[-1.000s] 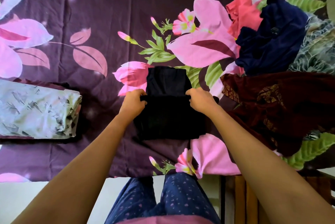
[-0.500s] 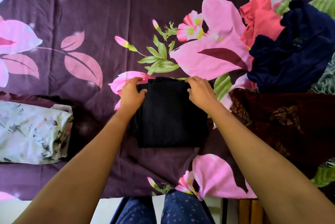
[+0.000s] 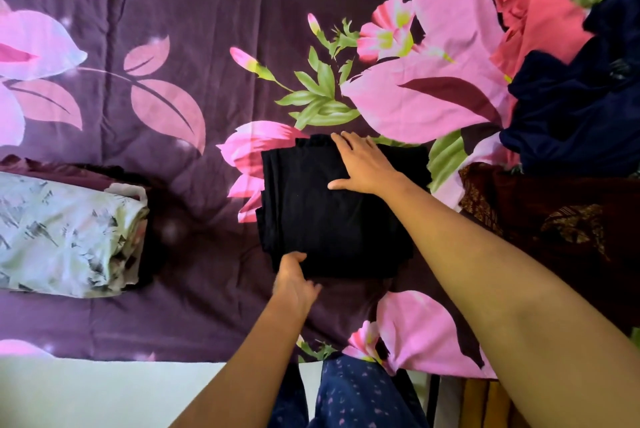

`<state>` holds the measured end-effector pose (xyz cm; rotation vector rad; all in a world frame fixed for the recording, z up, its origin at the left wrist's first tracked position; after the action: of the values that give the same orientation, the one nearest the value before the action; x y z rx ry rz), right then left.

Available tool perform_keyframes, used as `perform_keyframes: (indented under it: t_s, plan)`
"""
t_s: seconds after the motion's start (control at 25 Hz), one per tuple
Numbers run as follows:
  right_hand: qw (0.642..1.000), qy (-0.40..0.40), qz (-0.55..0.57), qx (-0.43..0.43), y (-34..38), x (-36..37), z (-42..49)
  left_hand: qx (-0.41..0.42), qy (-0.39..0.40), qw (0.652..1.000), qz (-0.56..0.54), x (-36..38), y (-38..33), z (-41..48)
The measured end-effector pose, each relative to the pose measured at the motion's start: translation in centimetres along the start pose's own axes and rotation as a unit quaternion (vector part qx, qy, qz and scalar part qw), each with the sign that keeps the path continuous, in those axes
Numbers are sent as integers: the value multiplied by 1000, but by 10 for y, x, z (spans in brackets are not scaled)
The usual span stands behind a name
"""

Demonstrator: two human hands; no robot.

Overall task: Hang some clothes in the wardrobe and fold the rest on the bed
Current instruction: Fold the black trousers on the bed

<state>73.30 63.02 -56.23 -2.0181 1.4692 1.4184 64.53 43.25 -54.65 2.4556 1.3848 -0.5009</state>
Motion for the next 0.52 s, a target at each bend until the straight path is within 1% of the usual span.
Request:
perform_keyframes:
  t_s: [0.04,0.12,0.24,0.32,0.36,0.44,0.52]
  plan:
    - [1000,-2,-3,11,-2,2,2,-22,46,999,-18,3,6,-4]
    - [999,-15,5,40,-7,4,3,-16,81,995,-52,9,8,-5]
    - [994,-9,80,74,-7,2,-2,25,50,995,-84,13,9,0]
    - [988,30,114,100,-6,1,-11,59,11,992,-107,6,7,-2]
    - [981,53,146,117,-4,1,-19,87,5,990,-113,0,5,-2]
    - [948,73,270,155,2,4,-38,170,11,980,-106,-14,-6,-7]
    - [903,58,387,178,14,3,-59,257,44,963,-68,-34,-18,-10]
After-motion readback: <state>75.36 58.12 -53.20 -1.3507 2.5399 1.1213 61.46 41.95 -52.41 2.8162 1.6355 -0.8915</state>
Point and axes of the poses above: each hand's wrist, its own z-axis towards the middle knuckle, its own x-axis out of the palm, y = z × x, the point moved 2 cm from there along z, towards the middle knuckle, and after that the axes turned 10 degrees about -y, right-handed, at the moved point
